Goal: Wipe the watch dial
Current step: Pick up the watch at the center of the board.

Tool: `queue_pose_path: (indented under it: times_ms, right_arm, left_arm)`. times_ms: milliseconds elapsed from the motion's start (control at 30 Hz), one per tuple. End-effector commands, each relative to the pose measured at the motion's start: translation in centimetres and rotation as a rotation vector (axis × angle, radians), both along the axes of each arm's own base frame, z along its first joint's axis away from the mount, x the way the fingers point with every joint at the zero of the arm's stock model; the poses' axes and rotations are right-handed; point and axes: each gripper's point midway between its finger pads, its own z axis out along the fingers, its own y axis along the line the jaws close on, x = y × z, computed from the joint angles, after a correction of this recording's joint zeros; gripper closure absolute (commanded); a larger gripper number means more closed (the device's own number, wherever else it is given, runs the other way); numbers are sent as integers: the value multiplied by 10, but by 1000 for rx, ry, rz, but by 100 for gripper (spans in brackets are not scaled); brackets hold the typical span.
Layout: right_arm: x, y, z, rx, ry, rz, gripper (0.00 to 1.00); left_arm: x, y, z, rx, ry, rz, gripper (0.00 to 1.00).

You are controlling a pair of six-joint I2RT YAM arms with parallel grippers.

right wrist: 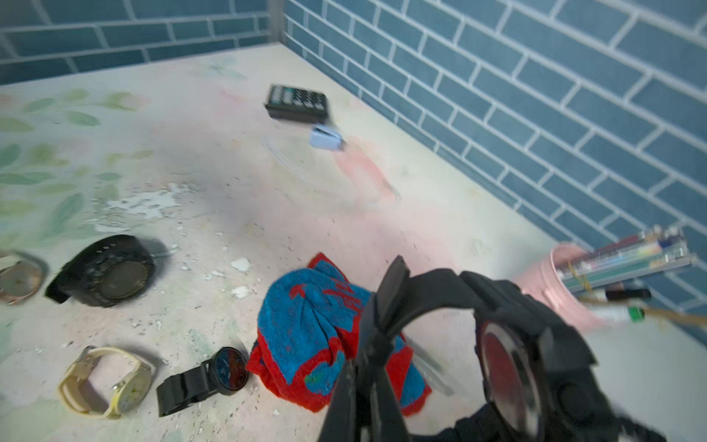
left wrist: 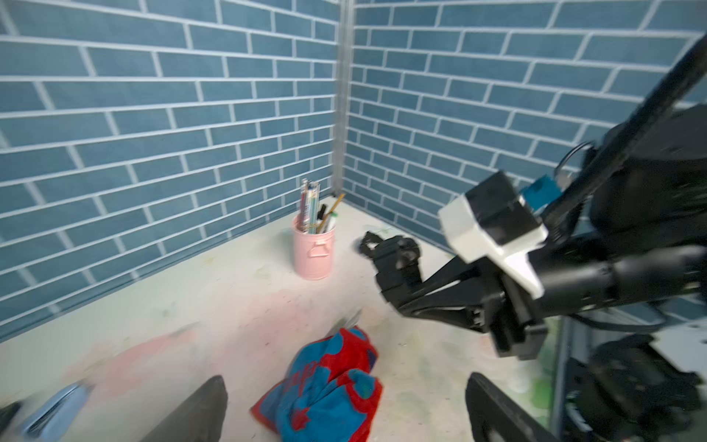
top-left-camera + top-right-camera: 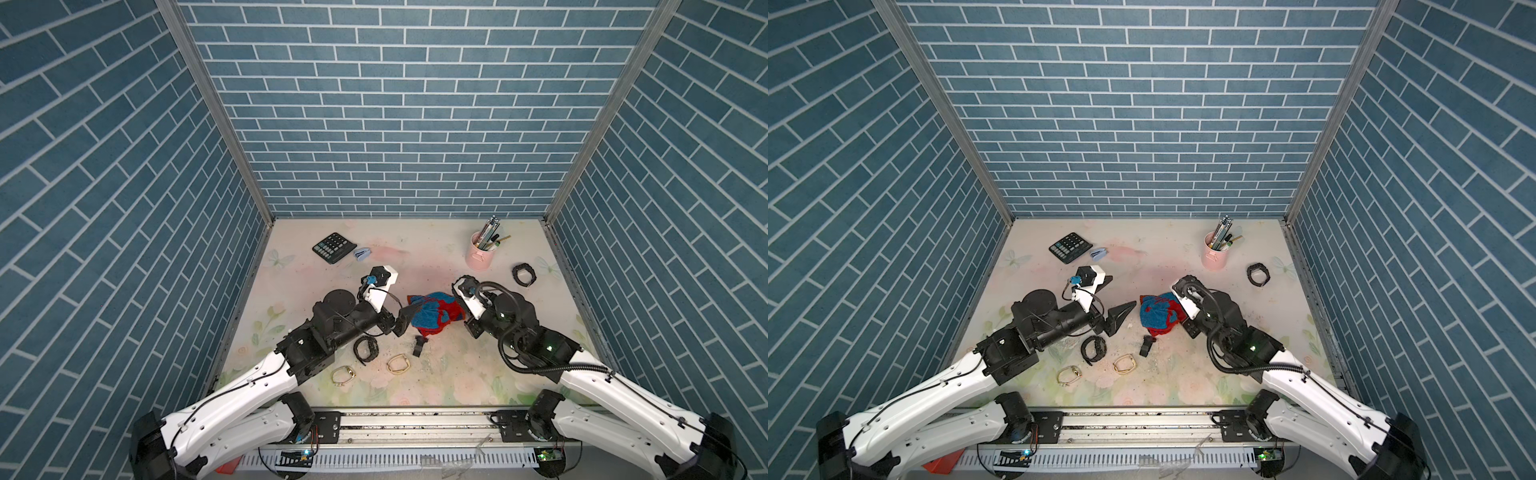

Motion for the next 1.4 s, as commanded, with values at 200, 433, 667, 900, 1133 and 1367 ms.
queue_pose_path:
  times_ms: [200,433,667,900,1133,1367]
  right_arm:
    - [-54,42,51,26,-493,486,100]
    - [-75,48,56,-4,-640,622,100]
    - [-103,52,74,61,-710,772,100]
    - [-114,52,84,88,-764,821,100]
    - [-115,51,92,72,-847,819,100]
    - [-111,49,90,-11,-904,812,100]
  left_arm:
    - [-42,-29,7,-14,142,-300,5]
    - [-54,-39,6,-35,211,-390,4]
    - [-71,-45,19,-106,191,-508,7]
    - [-94,-48,42,-231,144,-674,29]
    - [-89,-56,38,-245,215,-685,32]
    - [-91,-57,52,-293,255,-707,54]
